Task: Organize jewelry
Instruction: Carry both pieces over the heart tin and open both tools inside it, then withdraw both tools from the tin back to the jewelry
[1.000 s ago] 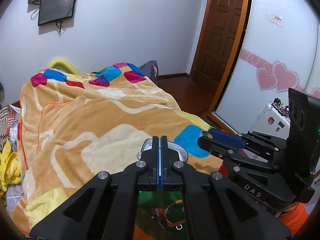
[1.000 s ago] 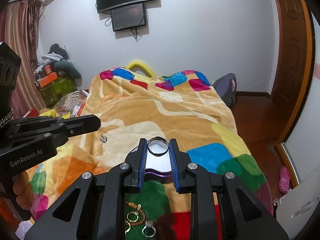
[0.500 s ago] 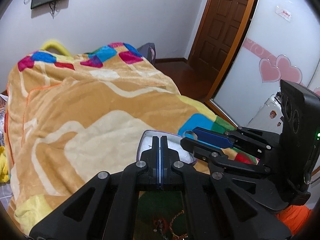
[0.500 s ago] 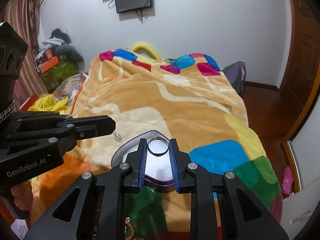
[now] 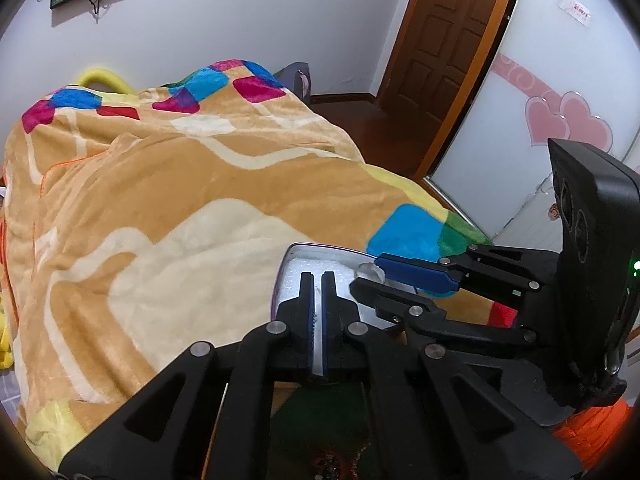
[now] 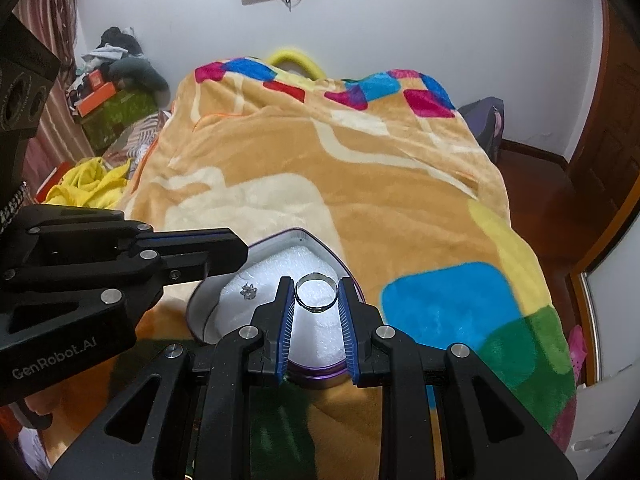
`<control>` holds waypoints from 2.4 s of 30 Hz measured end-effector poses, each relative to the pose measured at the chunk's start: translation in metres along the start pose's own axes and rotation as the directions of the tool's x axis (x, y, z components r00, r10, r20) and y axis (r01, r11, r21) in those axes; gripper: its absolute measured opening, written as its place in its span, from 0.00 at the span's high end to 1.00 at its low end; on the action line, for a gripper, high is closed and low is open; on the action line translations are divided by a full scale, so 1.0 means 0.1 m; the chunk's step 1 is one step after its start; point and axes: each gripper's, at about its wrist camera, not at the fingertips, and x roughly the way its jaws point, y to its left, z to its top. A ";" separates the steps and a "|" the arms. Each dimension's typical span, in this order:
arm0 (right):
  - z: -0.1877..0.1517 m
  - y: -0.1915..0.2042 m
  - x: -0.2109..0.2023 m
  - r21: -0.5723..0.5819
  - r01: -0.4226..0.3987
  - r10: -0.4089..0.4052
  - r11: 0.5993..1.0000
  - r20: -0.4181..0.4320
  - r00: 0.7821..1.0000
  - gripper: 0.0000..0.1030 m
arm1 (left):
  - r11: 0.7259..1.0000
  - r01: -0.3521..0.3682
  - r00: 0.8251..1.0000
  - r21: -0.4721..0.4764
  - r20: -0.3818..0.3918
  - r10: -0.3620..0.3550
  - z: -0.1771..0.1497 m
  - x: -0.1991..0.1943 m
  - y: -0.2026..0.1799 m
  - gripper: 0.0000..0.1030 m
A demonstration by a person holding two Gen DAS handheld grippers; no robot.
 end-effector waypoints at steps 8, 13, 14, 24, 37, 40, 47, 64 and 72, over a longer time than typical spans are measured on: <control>0.00 -0.02 0.03 0.008 0.000 0.001 1.000 -0.034 0.999 0.80 | 0.999 -0.022 1.000 0.024 0.003 0.022 -0.03 -0.09 -0.03 0.95; 0.01 -0.01 -0.02 0.012 0.005 -0.004 1.000 -0.034 0.999 0.78 | 0.999 -0.030 0.999 0.020 0.017 0.030 -0.04 -0.22 -0.03 0.88; 0.02 0.00 -0.04 0.012 0.006 -0.006 1.000 -0.031 0.999 0.78 | 0.999 -0.032 0.999 0.019 0.022 0.032 -0.04 -0.25 -0.03 0.87; 0.02 0.09 -0.32 0.003 0.024 -0.024 1.000 0.006 1.000 0.72 | 0.999 -0.053 0.996 0.008 0.073 0.052 -0.13 -0.65 -0.06 0.70; -0.12 0.21 -0.81 0.016 0.063 -0.064 0.998 0.091 0.994 0.65 | 0.994 -0.107 0.991 0.002 0.087 0.106 -0.41 -1.05 -0.08 0.60; -0.18 0.21 -0.89 0.027 0.065 -0.068 0.998 0.096 0.993 0.65 | 0.994 -0.106 0.992 -0.005 0.072 0.106 -0.50 -1.09 -0.06 0.60; -0.37 0.21 -0.97 0.041 0.088 -0.091 0.995 0.087 0.992 0.65 | 0.995 -0.095 0.995 -0.029 0.013 0.095 -0.79 -1.06 -0.02 0.60; -1.02 0.17 -0.72 0.095 0.037 -0.030 0.995 -0.072 0.997 0.65 | 0.999 -0.037 0.992 -0.012 -0.120 0.035 -1.30 -0.67 -0.20 0.66; -1.07 0.27 -0.58 0.061 0.022 -0.016 0.998 -0.092 0.996 0.65 | 0.999 -0.025 0.989 -0.023 -0.145 0.021 -1.29 -0.51 -0.17 0.72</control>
